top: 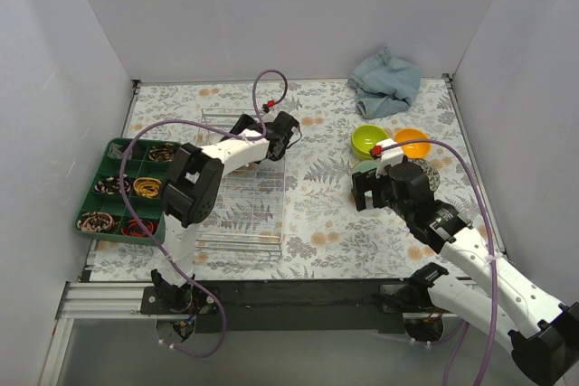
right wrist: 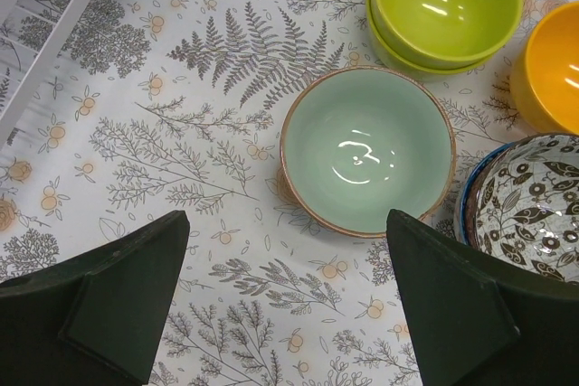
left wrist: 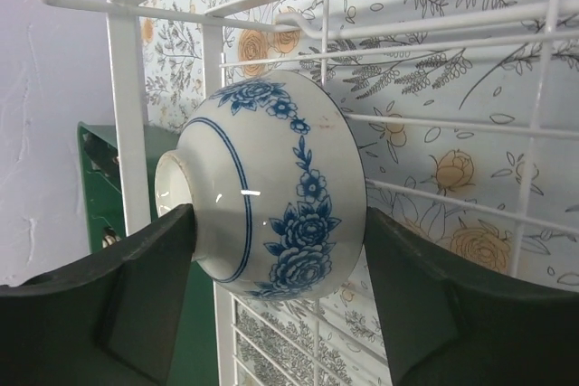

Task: Unload the bowls from the dish rack

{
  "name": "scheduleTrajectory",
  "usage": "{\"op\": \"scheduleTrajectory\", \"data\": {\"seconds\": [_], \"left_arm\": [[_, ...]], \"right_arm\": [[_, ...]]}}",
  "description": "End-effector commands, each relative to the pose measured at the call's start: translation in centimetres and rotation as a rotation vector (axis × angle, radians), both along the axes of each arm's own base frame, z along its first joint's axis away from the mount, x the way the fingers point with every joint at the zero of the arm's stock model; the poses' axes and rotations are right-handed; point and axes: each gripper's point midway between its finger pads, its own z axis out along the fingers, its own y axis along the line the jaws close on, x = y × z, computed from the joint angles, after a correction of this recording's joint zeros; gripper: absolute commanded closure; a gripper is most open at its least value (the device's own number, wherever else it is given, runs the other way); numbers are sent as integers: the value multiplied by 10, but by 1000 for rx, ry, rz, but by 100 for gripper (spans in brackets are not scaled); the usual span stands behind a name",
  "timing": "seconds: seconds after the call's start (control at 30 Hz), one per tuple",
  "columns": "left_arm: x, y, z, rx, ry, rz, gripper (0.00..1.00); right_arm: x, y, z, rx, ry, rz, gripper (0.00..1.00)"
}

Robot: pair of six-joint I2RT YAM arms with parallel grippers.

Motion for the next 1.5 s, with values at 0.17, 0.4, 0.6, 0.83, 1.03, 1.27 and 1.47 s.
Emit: {"op": "scheduleTrajectory", "data": {"seconds": [0.17,0.4,0.6,0.83,1.03,1.27,1.47], "left_arm": [[-7,-16,31,-63,-26,-22,49],[-8,-21,67,-139,-92,-16,63],[-9,-29,100,-271,-162,-28,71],[-13,-29,131,-412,-224,-17,73],[-17,-26,151,-630,-256,-6,74],[-30,-52,196,-978,-328,-101,76],[-46,-71,235,-1219,-405,-198,77]], "right_arm": [[0,2,4,5,-22,19,2],[-1,4,11,26,-35,28,2],[-2,10,24,57,-53,53,3],[-2,21,40,105,-67,94,4],[-2,38,59,163,-86,160,4],[-2,63,70,208,-60,262,4],[4,76,87,266,-74,284,5]]}}
